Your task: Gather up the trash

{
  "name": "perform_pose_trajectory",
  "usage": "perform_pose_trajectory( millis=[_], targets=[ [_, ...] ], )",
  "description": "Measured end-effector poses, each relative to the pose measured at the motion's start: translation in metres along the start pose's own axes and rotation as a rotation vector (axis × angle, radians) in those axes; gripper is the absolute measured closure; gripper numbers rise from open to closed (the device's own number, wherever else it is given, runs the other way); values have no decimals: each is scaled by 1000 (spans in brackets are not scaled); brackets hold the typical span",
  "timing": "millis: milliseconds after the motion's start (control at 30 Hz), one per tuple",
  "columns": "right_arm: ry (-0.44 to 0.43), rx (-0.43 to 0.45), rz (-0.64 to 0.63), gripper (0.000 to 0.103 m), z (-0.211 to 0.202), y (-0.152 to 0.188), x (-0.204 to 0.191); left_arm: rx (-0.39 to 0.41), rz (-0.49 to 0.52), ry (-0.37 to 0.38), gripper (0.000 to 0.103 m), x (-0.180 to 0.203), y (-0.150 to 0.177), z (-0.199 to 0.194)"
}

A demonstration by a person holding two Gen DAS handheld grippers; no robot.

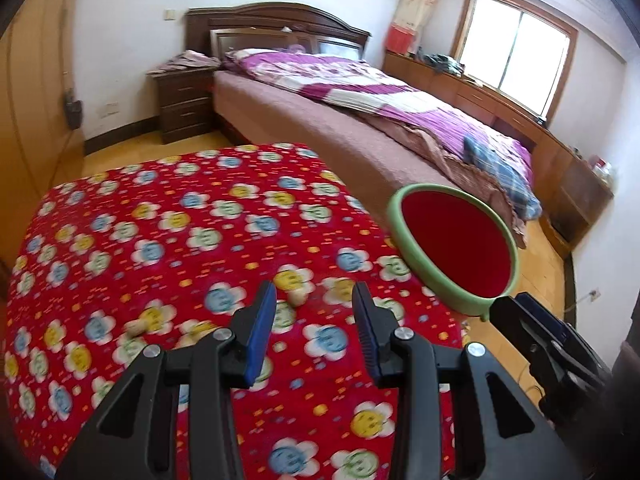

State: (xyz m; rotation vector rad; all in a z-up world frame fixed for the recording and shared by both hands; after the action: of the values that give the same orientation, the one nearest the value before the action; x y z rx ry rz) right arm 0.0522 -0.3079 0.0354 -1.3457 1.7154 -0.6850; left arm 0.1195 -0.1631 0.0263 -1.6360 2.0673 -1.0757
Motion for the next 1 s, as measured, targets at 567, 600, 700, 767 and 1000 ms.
perform_pose_trajectory(
  millis=[567, 600, 700, 767, 1000],
  targets=[
    [-29, 31, -134, 31, -10, 26, -56, 88, -55, -215, 64, -64, 32, -46],
    [-31, 28, -135, 31, -10, 27, -57, 93, -58, -223, 64, -66, 34, -48],
    [-34, 22, -142, 31, -9, 32, -60, 102, -63, -238, 64, -69, 37, -52],
    [-36, 20, -148, 31, -10, 34, -63, 108, -61, -253, 64, -71, 38, -54],
    [-39, 17, -155, 31, -11, 37, -68, 116, -68, -269, 64, -75, 40, -59]
  ],
)
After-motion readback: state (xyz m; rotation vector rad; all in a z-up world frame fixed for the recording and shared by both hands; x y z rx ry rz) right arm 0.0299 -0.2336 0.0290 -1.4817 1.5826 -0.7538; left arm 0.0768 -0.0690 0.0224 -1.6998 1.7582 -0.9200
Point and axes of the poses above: each gripper's, at about its wrist camera, not at the fingertips, and z roughly the way its jaws point, x to its right, y to its underside, the point moved 9 cm from there along z, roughly the way its jaws point, and after that the axes turned 3 degrees about -z, right-handed, at the moved point
